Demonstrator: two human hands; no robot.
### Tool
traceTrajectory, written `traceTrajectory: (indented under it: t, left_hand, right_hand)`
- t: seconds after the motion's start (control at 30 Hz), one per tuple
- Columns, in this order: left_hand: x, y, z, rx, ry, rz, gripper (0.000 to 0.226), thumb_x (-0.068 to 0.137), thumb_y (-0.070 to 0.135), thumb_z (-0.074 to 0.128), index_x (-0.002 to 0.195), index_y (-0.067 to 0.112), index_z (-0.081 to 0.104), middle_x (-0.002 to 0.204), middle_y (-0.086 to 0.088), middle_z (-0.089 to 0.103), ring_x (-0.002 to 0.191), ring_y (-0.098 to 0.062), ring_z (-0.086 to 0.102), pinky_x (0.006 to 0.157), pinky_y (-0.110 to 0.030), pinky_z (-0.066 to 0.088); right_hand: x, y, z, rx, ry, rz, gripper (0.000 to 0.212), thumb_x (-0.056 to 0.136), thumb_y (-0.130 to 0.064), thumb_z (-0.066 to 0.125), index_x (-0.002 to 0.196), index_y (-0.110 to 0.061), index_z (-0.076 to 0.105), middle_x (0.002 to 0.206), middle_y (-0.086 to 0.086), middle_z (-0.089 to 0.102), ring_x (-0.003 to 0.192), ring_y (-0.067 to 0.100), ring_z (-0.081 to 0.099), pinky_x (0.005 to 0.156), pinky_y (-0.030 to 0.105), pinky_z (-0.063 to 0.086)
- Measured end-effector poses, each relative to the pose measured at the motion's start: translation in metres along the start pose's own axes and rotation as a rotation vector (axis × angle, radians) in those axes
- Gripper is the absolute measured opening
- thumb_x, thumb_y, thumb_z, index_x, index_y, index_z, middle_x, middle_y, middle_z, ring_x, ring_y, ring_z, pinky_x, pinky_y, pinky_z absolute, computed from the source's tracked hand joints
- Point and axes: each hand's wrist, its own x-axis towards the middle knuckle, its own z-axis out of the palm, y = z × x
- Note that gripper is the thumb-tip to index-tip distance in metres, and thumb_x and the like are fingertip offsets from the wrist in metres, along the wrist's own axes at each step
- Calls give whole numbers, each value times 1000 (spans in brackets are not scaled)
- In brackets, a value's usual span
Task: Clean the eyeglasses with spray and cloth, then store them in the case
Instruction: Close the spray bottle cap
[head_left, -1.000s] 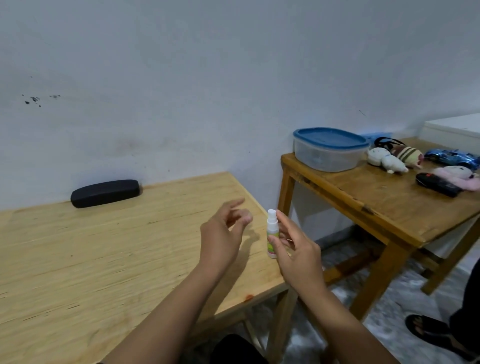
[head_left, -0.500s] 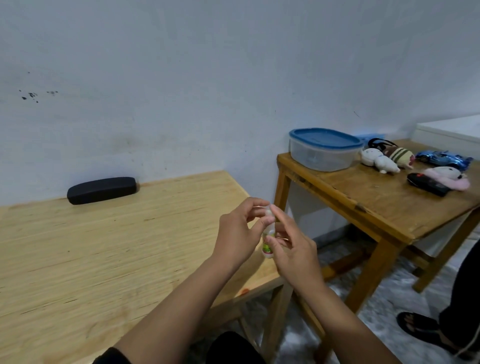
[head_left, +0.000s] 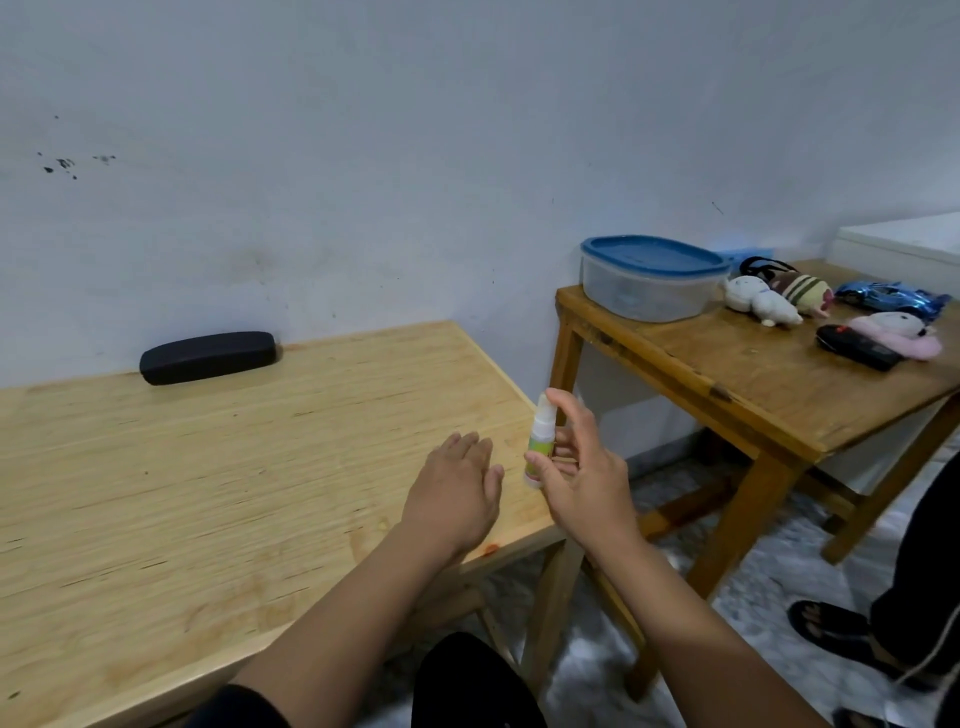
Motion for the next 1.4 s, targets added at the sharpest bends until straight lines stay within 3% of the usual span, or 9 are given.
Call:
traceTrajectory:
  t: [0.2, 0.33, 0.47, 0.67, 0.77, 0.87, 0.9, 1.0, 1.4]
  left_hand:
    - [0, -1, 2, 0, 17, 5, 49, 98, 35, 28, 142, 15, 30, 152, -5, 29, 142, -21, 17, 116, -34, 15]
    - [0, -3, -2, -73, 53, -18, 46, 97, 31, 32, 139, 14, 35, 147, -4, 37, 139, -19, 26, 113, -32, 22]
    - [6, -27, -25, -90, 165, -109, 44, 97, 31, 32, 138, 13, 38, 145, -5, 40, 138, -20, 28, 113, -33, 22]
    - [15, -113, -68, -40, 193, -341, 46, 97, 28, 32, 138, 8, 34, 145, -11, 38, 136, -26, 30, 113, -40, 28]
    - [19, -156, -84, 58, 146, -441, 48, 98, 27, 29, 141, 5, 29, 149, -12, 32, 141, -27, 22, 115, -41, 23]
    - [30, -190, -91, 101, 123, -510, 50, 98, 26, 29, 143, 6, 23, 152, -12, 25, 143, -28, 14, 117, -41, 18]
    - [34, -199, -92, 109, 124, -527, 50, 98, 26, 29, 143, 6, 22, 153, -12, 24, 143, -28, 13, 116, -41, 18]
    - [46, -218, -93, 144, 121, -555, 52, 98, 29, 27, 143, 5, 20, 153, -13, 22, 143, -29, 13, 115, -40, 18]
    - [51, -237, -78, 147, 168, -539, 53, 98, 32, 18, 145, 7, 16, 155, -11, 17, 143, -24, 11, 117, -38, 9]
  right_hand:
    - [0, -4, 6, -28, 81, 9, 57, 80, -11, 70, 127, -32, 45, 88, -3, 58, 71, 13, 64, 65, 11, 50]
    - [5, -7, 10, 8, 11, 48, 60, 82, -15, 68, 128, -41, 40, 93, -4, 60, 77, 8, 65, 69, 21, 57]
    - [21, -25, 29, 87, -62, 55, 61, 83, -15, 67, 125, -48, 37, 98, -2, 62, 80, 6, 64, 62, 11, 53]
    - [64, -49, 94, 156, -115, 20, 60, 82, -9, 67, 125, -42, 41, 96, 1, 60, 77, 8, 61, 55, 11, 53]
    - [93, -57, 134, 182, -121, -20, 59, 80, -4, 66, 125, -37, 45, 96, 5, 60, 75, 10, 60, 57, 21, 57]
    - [123, -63, 172, 183, -137, -35, 58, 81, -2, 64, 124, -36, 45, 96, 6, 59, 73, 6, 58, 56, 16, 55]
    - [133, -65, 185, 193, -146, -32, 58, 81, -1, 63, 123, -36, 45, 96, 6, 59, 74, 9, 59, 58, 21, 57]
    - [161, -71, 220, 222, -161, -20, 58, 82, 1, 61, 121, -38, 44, 93, 3, 56, 77, 16, 62, 63, 40, 60]
    - [232, -68, 318, 159, -168, -39, 60, 83, 0, 57, 123, -40, 38, 101, 7, 54, 88, 24, 60, 74, 46, 57]
